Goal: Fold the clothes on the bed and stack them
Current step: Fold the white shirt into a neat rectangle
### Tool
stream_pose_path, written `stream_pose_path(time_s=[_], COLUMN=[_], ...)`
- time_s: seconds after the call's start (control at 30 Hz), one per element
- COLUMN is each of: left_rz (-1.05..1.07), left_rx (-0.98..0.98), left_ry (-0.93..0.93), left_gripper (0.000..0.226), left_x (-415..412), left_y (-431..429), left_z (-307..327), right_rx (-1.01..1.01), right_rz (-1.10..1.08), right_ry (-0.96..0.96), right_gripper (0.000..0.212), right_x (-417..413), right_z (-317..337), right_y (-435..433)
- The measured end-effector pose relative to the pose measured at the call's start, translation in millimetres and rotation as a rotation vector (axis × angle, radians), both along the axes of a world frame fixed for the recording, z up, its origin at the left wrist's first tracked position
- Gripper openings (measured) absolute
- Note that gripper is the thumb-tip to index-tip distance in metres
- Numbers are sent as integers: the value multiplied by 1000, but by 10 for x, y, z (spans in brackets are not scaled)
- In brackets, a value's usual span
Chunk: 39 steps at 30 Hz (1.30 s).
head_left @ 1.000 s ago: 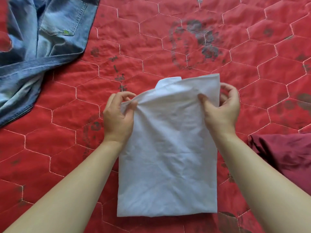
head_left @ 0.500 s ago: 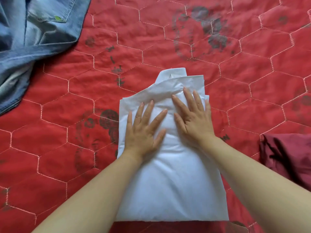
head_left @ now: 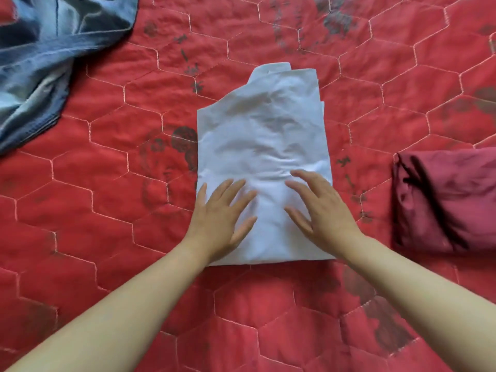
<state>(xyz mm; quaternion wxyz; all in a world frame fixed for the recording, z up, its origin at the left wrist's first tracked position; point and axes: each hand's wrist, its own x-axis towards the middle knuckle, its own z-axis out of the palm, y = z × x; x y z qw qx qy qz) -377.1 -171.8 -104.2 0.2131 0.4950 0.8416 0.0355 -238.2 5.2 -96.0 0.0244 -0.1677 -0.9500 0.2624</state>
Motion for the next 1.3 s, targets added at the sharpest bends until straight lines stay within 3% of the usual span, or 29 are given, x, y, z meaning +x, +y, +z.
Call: stream_pose_path(time_s=[0.13,0.3,0.4,0.47,0.57,0.73,0.83,0.97,1.13,1.3], left_rz=[52,168,149,181,261,280,387,559,885,940], left_rx=[28,120,126,170,270,331,348,420,510,163], left_ry=[-83,-102,-97,-82,-93,-309,-491,-515,-408,-317], left_gripper=[50,46,51,43,23,28,19,8,56,90], left_x=[470,626,572,509,438,430,457,235,-177,180], left_y=[-500,-757,-769,-749,-731,-802,-856,-609,-12,113], left_z=[-50,-204,-241,-201,9,706,1039,1180,762,129], right_rx=[-8,-20,1,-2,-8,-34,-64,-55,-10,-99], right_rz=[105,91,19,-36,-98,-86,-34,-43,-327,-609], right_ry=[-71,-113,-15,19,12,-76,-89,-76,2,-209], right_gripper=[35,52,32,18,12,14,14,18,39,56], right_x=[611,886,816,755,706,817,825,486,-117,1], right_z=[-124,-329,-329,-259,-59,635,1086,1210,631,15], right_y=[-362,-476,-487,-480,-453,-413,-332,-42,337,-38])
